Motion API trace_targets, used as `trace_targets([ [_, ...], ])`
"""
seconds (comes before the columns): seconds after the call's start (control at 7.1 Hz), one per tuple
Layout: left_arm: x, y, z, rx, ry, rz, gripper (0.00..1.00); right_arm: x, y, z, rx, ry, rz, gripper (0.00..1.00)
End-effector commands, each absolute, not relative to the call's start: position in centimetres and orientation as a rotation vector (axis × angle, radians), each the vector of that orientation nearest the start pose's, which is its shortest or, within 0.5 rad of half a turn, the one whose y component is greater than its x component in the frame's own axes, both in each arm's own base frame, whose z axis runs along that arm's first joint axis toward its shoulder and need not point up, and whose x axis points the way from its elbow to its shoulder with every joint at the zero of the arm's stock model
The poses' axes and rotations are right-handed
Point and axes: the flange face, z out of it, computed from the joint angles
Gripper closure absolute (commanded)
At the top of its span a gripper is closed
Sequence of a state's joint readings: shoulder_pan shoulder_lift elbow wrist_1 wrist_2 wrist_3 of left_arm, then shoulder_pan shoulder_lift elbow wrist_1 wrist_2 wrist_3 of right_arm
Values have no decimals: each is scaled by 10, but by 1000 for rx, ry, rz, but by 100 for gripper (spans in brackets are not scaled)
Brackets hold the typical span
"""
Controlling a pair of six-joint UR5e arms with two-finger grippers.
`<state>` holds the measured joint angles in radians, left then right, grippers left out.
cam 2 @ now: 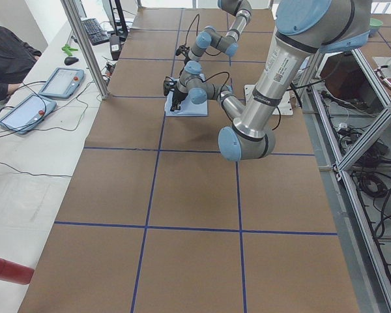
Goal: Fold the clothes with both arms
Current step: 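Fold the held edge over onto the far half with both grippers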
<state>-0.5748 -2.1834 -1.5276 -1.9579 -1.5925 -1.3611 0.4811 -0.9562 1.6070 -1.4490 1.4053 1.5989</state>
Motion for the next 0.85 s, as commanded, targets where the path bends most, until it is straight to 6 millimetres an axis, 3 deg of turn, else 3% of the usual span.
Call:
trace_targets([
  [0.0,487,-498,280,332,940,-218,0,-551,-453,236,344,-767,411,0],
  [0.14,472,-498,278,348,947,-208,0,-567,-430,220,359,-788,346,0],
  [0.28,472,-498,279,347,946,-208,0,-592,-402,208,375,-795,305,0],
  [0.42,472,-498,279,347,946,-208,0,-614,-378,214,440,-761,271,0],
  [0.56,472,-498,279,346,946,-209,0,-625,-368,218,460,-742,263,0],
  [0.7,472,-498,279,346,946,-209,0,-636,-373,226,490,-704,272,0],
])
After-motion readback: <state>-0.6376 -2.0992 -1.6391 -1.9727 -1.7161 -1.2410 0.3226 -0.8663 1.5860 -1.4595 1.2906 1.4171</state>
